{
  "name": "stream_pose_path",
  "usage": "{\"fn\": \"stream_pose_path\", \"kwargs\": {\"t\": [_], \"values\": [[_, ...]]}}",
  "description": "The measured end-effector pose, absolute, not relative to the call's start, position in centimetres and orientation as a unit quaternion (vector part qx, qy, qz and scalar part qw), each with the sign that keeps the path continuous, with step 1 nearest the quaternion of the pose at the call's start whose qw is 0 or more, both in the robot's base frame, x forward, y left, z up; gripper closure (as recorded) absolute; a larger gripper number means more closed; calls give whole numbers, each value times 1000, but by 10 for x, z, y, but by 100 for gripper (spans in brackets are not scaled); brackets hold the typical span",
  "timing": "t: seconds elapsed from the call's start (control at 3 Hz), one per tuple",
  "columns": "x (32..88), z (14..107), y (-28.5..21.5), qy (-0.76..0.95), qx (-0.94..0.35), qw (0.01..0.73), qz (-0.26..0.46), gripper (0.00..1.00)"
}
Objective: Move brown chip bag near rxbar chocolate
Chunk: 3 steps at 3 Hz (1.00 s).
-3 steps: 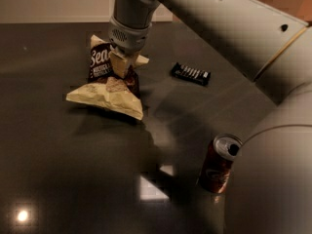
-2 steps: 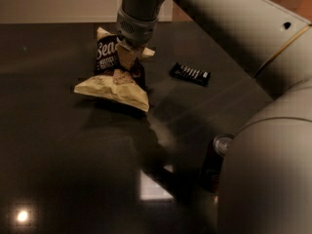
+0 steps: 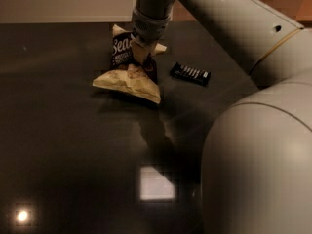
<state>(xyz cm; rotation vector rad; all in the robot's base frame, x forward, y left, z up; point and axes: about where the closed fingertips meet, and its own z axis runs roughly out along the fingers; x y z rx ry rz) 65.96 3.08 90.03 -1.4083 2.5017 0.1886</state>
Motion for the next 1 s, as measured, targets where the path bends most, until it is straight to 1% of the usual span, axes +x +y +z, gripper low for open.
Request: {"fn": "stream_pose_path", "kwargs": {"t": [0.33, 1.0], "values": [[673, 892, 11, 872, -469, 131, 52, 82], [687, 895, -13, 882, -448, 142, 38, 36]]}}
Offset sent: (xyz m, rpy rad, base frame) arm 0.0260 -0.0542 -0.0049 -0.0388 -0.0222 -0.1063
